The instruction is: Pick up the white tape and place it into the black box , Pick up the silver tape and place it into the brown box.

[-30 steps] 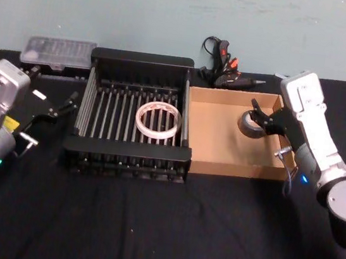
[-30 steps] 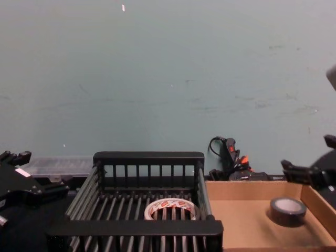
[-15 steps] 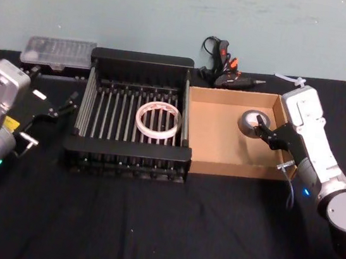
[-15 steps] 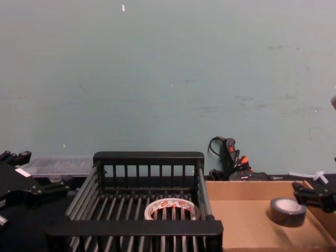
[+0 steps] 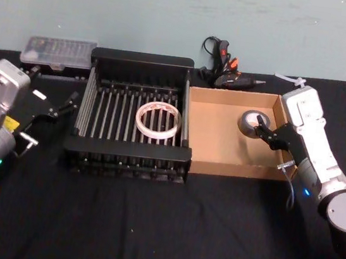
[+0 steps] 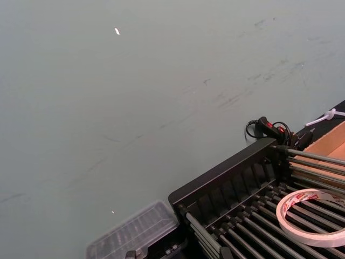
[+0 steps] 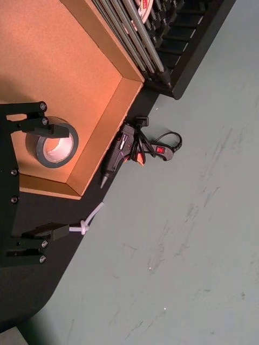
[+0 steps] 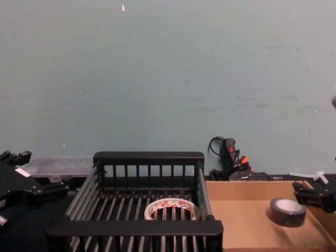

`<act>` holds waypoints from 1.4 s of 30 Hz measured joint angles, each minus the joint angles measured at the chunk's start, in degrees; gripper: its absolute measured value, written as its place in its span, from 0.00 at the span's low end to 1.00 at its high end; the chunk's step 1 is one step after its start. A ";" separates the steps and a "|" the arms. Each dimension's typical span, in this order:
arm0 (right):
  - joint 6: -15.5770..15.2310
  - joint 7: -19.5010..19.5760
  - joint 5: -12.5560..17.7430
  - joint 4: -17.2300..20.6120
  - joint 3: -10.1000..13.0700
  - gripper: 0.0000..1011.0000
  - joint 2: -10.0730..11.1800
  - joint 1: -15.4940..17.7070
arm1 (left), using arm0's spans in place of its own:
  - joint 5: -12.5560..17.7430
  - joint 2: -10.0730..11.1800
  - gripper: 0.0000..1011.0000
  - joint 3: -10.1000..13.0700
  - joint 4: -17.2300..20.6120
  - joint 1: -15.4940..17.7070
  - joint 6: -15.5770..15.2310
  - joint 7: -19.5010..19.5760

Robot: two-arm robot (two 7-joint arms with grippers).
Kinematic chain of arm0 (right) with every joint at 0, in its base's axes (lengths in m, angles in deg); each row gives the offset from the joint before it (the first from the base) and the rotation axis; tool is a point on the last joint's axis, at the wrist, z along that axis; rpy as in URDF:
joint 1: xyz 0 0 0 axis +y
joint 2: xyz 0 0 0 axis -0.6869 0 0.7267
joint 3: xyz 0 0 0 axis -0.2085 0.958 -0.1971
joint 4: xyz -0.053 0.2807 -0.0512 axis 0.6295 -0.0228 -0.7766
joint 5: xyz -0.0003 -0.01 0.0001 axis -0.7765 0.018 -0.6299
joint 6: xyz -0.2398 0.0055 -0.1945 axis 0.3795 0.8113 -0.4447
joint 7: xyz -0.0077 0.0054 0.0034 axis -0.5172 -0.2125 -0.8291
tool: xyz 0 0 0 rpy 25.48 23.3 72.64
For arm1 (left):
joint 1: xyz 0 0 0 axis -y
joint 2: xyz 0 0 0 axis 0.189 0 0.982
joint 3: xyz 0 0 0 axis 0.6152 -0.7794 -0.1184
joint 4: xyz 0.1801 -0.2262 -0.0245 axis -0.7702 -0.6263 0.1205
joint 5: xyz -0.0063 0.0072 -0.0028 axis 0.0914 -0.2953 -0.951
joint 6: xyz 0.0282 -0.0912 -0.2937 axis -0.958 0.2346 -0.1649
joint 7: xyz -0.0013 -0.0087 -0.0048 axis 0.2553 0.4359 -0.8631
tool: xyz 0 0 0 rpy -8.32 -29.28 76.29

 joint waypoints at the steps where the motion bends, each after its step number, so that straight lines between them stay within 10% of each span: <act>1: 0.00 0.01 0.00 0.01 -0.01 0.99 0.00 0.00 | 0.00 0.00 0.99 0.00 0.00 0.00 0.00 0.00; 42: 0.07 0.08 0.07 0.07 -0.02 0.99 0.06 0.00 | 0.00 0.00 0.99 0.00 0.00 0.00 0.00 0.00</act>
